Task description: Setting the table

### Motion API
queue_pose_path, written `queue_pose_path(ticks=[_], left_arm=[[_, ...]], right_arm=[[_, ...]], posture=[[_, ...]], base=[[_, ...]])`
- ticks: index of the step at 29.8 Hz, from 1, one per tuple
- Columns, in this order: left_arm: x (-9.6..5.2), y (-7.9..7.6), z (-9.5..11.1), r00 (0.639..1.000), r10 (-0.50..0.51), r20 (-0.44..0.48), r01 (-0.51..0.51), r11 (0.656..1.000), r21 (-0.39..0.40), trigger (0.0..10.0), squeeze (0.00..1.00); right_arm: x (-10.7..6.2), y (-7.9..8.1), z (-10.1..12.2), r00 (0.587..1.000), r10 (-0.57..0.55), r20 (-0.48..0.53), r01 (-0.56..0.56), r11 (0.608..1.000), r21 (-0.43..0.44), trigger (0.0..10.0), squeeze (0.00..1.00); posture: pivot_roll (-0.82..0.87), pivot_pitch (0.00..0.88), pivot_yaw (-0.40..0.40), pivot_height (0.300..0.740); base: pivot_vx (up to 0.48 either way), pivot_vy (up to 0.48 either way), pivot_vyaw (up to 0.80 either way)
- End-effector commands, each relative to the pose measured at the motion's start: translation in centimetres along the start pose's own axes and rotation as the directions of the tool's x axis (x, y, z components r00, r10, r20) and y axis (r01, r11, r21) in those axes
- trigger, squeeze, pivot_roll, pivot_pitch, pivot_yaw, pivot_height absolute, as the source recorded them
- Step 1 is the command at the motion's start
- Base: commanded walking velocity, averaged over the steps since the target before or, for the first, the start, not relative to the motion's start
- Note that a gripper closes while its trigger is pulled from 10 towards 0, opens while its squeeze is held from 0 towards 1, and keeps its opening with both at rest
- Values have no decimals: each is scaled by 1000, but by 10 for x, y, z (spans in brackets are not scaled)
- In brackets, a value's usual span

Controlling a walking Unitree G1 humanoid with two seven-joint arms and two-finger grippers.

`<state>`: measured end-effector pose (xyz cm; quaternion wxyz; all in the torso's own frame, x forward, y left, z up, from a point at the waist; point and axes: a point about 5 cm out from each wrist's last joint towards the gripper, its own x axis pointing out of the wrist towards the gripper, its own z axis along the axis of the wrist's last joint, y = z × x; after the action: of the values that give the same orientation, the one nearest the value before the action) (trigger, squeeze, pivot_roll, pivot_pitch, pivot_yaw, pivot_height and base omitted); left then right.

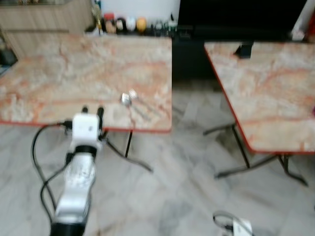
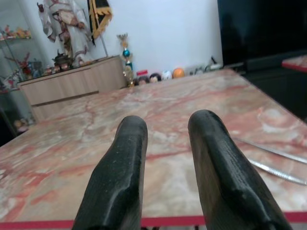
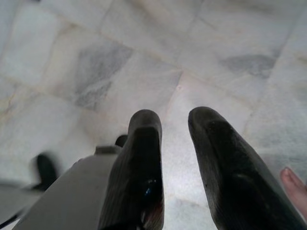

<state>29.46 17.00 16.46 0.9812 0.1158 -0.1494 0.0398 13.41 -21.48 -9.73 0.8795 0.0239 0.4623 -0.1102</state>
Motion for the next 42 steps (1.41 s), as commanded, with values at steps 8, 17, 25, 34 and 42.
queue_pose_path(ticks=[8,17,25,34,42], left_arm=[[1,7,2,1000,17,17,-18,999,35,10000,0],[-4,6,-18,995,-54,-80,55,998,8,10000,0],[-31,-6,-63,943,-224,-246,243,969,51,10000,0],[-71,2,-127,812,-249,-528,313,949,33,10000,0],[-115,7,-178,593,-207,-778,228,970,-84,10000,0]], right_arm=[[1,3,2,1000,3,2,-3,1000,4,10000,0],[0,4,1,1000,3,0,-3,1000,5,10000,0],[0,5,0,1000,5,-2,-5,1000,5,10000,0],[0,5,-2,1000,0,-5,0,1000,8,10000,0],[0,5,-2,1000,-12,3,12,1000,19,10000,0]], posture=[[76,0,-39,740],[83,0,-36,740],[80,0,-27,740],[81,0,-27,740],[67,0,-20,740]], base=[[0,0,0],[0,0,0],[0,0,0],[0,0,0],[0,0,0]])
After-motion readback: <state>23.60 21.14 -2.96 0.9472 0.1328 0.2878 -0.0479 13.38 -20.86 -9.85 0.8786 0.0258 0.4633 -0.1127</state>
